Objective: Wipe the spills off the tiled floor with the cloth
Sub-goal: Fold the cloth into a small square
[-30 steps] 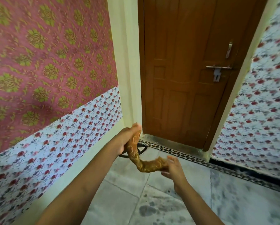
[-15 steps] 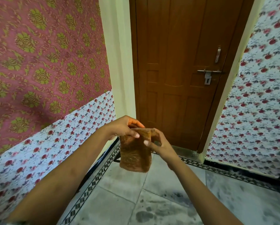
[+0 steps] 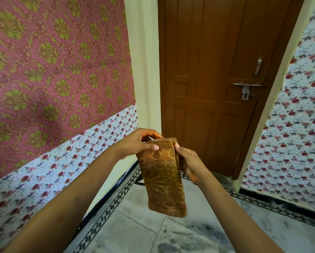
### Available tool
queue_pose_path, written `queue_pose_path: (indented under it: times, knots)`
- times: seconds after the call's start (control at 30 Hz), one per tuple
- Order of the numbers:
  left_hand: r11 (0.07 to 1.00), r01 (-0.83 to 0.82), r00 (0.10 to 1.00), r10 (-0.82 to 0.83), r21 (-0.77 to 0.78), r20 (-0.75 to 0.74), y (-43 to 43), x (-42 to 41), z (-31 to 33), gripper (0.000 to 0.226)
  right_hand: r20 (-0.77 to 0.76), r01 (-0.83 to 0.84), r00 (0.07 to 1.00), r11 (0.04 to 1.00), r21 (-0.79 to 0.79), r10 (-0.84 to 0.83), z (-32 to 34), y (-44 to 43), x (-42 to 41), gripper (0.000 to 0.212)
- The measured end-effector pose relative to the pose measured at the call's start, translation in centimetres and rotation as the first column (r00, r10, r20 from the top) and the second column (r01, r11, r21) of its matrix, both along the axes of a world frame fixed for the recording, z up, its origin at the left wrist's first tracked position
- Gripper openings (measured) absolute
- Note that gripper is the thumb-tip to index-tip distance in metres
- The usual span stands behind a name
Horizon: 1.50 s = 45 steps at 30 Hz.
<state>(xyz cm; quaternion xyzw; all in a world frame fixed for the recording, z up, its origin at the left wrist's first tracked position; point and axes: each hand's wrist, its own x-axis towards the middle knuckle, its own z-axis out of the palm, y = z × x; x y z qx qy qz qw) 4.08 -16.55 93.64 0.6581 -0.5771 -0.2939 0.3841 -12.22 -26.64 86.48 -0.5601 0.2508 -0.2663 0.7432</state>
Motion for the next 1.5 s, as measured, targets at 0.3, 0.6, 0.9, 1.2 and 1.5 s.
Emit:
queue_pose_path:
  times: [0.3, 0.6, 0.9, 1.2, 1.5]
  knots:
    - [0.947, -0.027, 0.89, 0.169, -0.321, 0.423, 0.0, -1.2, -2.1, 0.007, 0.036, 0.029, 0.999, 0.996, -0.085, -0.026, 0.3, 0.2, 0.7, 0.02]
    - [0.937, 0.091, 0.82, 0.123, -0.338, 0.56, -0.2, -1.5, -2.8, 0.032, 0.02, -0.022, 1.0, 0.999, -0.046, 0.023, 0.5, 0.2, 0.5, 0.022]
    - [0.977, 0.043, 0.816, 0.085, -0.208, 0.571, -0.1, -2.1, -2.1, 0.011, -0.04, -0.059, 0.998, 0.994, -0.092, 0.056, -0.4, 0.6, 0.4, 0.027]
    - [0.854, -0.247, 0.831, 0.43, -0.459, 0.354, -1.0, -2.8, -2.6, 0.008, 0.016, -0.077, 0.996, 0.963, -0.257, 0.084, 1.3, 0.0, 0.4, 0.026]
    - [0.897, -0.191, 0.772, 0.388, -0.399, 0.503, -1.5, -2.0, -3.5, 0.012, -0.137, -0.211, 0.976, 0.872, -0.442, 0.167, 0.8, 0.0, 0.6, 0.027]
